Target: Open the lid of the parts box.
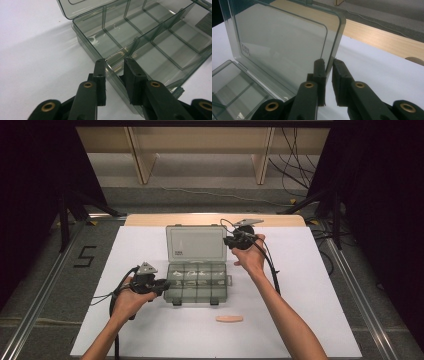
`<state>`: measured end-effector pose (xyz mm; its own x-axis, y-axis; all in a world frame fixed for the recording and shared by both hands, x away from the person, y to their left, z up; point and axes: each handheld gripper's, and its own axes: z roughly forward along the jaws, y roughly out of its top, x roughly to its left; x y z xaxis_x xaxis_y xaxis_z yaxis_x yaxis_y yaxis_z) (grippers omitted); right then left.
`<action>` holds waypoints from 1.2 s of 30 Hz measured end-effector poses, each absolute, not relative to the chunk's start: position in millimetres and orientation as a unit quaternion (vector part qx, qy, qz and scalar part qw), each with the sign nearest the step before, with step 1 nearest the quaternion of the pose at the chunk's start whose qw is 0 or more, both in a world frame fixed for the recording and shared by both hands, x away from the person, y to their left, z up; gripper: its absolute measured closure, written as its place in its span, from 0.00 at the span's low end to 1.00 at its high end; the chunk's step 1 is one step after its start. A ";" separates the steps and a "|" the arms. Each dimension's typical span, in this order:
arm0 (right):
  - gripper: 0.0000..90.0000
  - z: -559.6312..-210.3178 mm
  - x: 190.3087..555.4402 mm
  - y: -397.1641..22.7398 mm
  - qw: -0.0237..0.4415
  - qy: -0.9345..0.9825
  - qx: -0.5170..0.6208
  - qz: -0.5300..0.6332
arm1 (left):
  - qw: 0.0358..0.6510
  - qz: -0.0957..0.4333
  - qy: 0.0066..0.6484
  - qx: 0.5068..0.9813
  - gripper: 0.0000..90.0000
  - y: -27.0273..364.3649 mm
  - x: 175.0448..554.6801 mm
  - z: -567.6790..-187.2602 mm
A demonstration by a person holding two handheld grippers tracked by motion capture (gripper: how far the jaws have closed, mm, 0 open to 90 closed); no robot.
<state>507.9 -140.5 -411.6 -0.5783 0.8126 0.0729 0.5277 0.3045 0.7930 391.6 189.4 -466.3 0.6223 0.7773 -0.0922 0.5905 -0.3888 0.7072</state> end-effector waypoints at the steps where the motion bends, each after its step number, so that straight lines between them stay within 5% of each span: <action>1: 0.91 -412.2 508.6 -139.8 0.177 0.787 0.427 0.408 | 0.366 0.127 0.415 0.823 0.80 189.5 391.7 -466.4; 36: 0.89 -417.5 518.5 -137.4 0.164 0.782 0.449 0.400 | 0.375 0.129 0.422 0.816 0.80 189.5 391.5 -467.3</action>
